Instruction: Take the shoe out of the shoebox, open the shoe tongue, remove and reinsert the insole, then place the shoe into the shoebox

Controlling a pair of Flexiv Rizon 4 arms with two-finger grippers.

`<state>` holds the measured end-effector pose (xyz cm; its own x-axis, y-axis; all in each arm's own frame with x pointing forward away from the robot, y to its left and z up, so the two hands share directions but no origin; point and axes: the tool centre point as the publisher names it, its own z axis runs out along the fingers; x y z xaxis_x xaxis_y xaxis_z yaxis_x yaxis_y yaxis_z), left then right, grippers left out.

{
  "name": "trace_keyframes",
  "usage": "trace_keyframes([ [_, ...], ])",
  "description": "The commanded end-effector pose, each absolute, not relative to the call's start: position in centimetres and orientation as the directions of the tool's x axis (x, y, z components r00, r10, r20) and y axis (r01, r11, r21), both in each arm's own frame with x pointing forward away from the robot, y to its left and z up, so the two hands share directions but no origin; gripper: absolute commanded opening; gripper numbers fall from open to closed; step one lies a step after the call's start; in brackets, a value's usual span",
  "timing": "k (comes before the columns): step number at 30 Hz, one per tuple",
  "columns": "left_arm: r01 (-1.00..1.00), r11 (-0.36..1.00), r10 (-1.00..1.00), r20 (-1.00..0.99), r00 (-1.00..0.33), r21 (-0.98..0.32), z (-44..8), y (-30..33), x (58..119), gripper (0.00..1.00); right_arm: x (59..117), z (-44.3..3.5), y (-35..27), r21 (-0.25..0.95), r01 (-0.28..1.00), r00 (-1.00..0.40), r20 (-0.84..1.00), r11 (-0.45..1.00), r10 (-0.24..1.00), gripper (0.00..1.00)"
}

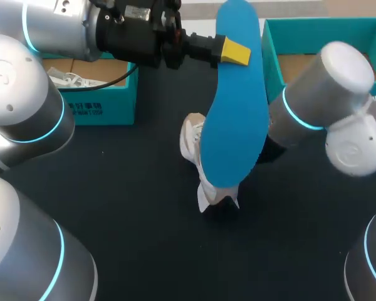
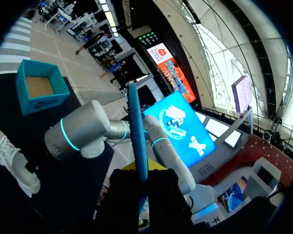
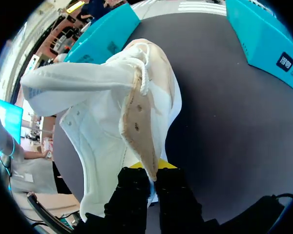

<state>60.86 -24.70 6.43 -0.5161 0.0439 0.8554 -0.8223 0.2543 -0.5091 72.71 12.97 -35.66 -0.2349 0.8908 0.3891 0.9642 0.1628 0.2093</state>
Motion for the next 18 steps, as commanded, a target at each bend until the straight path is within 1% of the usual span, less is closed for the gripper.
trace_keyframes([
  [1,-0.823,0.253,0.044,0.856,-0.516,-0.509,6.3,-24.8,60.8,0.0,72.0,-36.4,12.8,0.251,0.962,-0.208,0.404,0.111,0.891,0.0],
  [12,-0.823,0.253,0.044,0.856,-0.516,-0.509,6.3,-24.8,60.8,0.0,72.2,-37.7,12.7,0.196,0.973,-0.192,0.389,0.123,0.901,0.0],
  [18,-0.823,0.253,0.044,0.856,-0.516,-0.509,6.3,-24.8,60.8,0.0,72.2,-38.5,12.7,0.176,0.979,-0.169,0.395,0.107,0.903,0.0],
])
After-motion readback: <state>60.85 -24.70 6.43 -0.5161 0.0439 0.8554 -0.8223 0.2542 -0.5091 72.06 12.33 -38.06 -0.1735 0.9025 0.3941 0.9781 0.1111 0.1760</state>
